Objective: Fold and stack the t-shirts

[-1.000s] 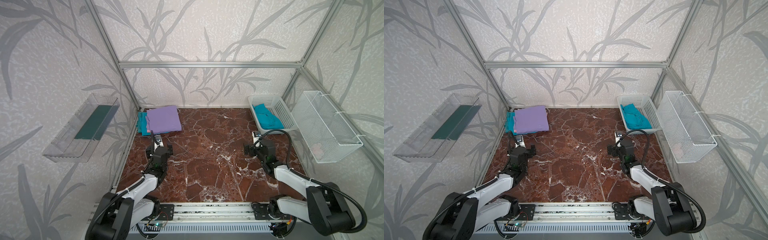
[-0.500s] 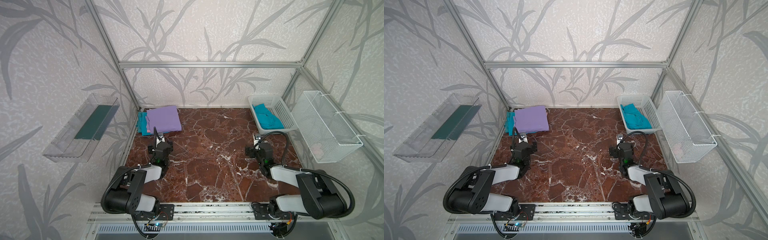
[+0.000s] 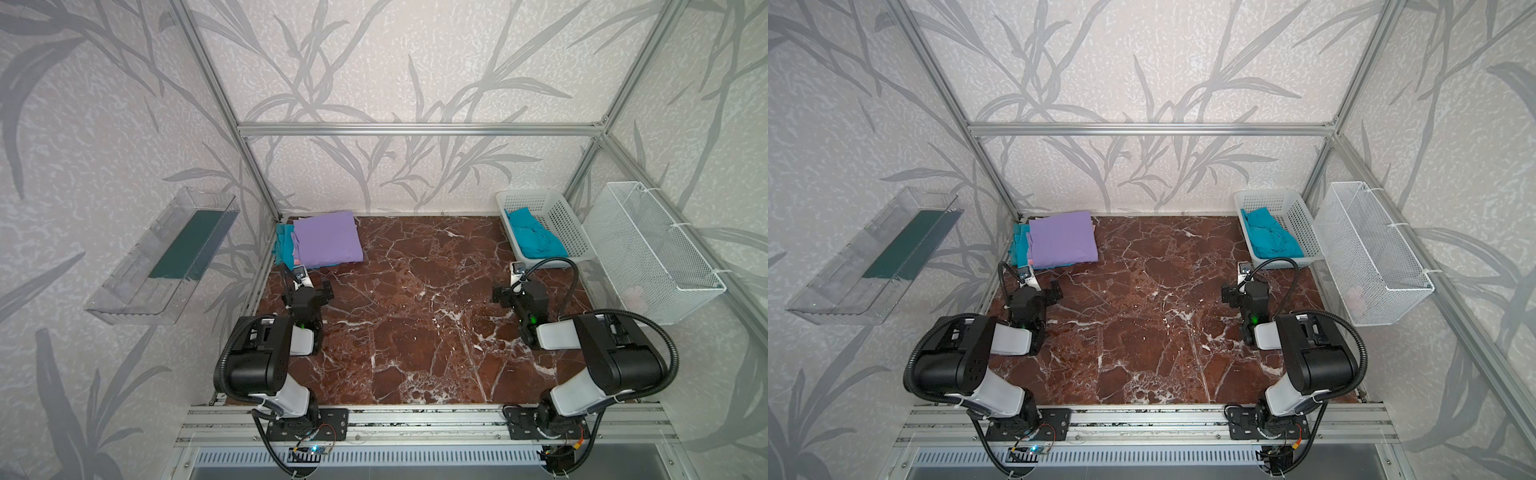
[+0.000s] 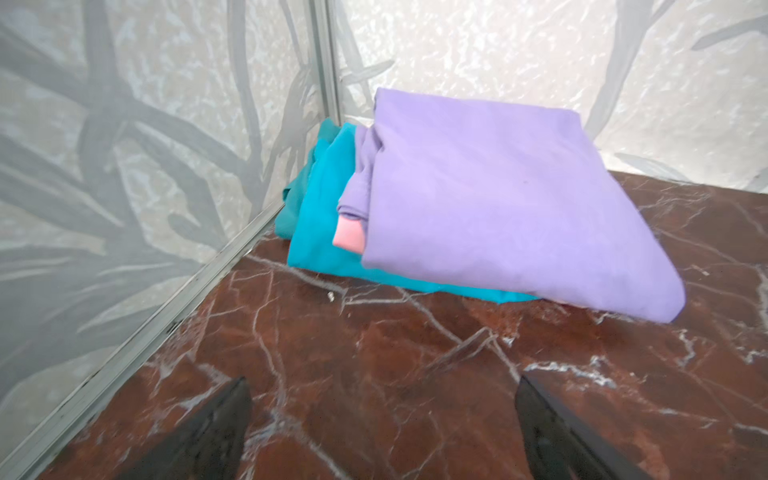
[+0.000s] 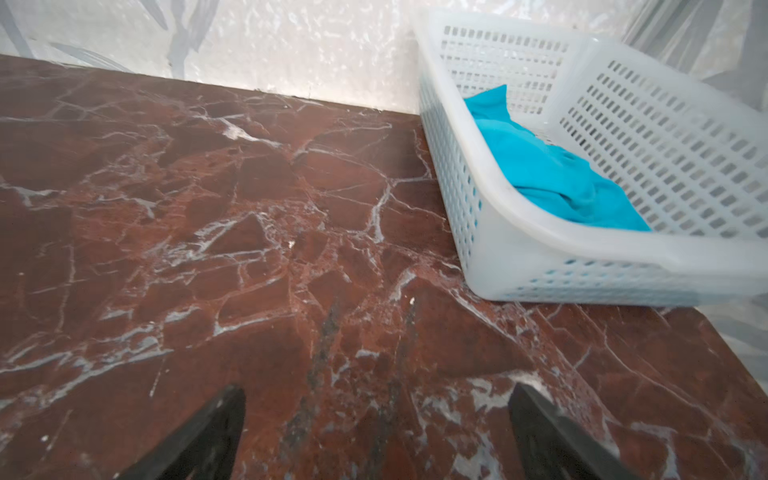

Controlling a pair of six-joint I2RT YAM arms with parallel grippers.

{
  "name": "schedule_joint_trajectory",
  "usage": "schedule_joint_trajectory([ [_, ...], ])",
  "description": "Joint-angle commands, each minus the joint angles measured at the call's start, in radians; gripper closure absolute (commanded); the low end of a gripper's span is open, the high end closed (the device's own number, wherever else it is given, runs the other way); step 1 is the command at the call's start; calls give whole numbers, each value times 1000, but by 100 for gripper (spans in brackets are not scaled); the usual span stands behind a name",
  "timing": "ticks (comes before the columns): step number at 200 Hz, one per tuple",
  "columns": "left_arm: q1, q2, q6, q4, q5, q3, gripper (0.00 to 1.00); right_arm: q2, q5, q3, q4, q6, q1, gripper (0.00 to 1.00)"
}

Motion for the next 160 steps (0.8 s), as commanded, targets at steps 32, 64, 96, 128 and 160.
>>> schedule_joint_trajectory([
  [32,9,-7,4,-43,50,15,1,2,-89,-4,47,-35,11,1],
  [64,8,-3,7,-33,49,14,1,1,-116,18,13,-10,-13,1],
  [96,8,-3,7,-37,49,15,1,0,-113,14,17,-11,-12,1],
  [128,5,-8,12,-17,54,5,1,0,-113,11,22,-11,-12,1],
  [160,-160,-233,190,-10,12,-128,1,-215,-32,-182,151,-138,114,1],
])
